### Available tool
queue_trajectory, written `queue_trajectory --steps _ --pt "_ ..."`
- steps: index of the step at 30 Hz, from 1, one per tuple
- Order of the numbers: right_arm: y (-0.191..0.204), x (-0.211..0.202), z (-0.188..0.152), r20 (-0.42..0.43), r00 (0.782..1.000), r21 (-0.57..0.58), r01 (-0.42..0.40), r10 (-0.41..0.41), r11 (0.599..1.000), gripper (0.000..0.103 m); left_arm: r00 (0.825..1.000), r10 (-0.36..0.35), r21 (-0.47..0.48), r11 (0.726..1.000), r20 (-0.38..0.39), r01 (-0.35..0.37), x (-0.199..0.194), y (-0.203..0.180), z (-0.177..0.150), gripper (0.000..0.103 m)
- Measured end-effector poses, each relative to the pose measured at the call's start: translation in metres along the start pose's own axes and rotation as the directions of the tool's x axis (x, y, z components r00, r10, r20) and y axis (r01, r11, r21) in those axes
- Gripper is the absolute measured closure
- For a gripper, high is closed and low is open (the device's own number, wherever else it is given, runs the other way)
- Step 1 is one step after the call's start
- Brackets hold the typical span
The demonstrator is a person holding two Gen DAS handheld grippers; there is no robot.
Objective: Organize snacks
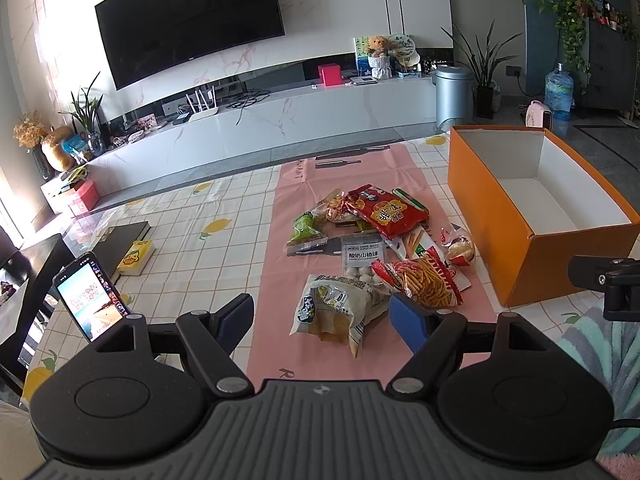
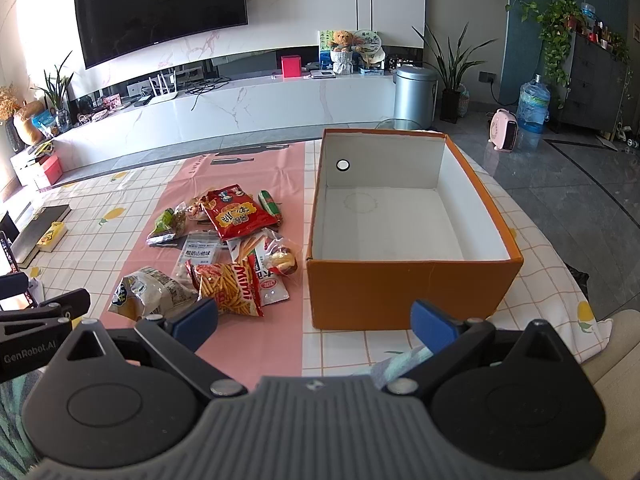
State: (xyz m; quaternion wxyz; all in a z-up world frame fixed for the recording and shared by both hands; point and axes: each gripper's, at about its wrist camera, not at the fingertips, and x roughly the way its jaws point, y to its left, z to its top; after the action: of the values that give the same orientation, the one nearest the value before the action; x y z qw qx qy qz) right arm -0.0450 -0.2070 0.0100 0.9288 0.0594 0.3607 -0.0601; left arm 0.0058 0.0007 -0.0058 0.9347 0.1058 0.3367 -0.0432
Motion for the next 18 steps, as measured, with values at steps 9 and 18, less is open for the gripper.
queue_trajectory --steps 9,18 --pt "-0.002 0.003 -0.001 0.002 1.000 0.014 0.002 -0.002 1.000 0.004 1.000 -0.003 0.013 1.000 -0.003 0.003 0.000 0.000 0.002 0.012" --pt "0.001 0.011 -0.001 0.032 0.999 0.032 -0.013 0.012 0.999 0.004 1.000 -0.007 0.099 0.995 -0.005 0.007 0.003 0.011 0.018 0.021"
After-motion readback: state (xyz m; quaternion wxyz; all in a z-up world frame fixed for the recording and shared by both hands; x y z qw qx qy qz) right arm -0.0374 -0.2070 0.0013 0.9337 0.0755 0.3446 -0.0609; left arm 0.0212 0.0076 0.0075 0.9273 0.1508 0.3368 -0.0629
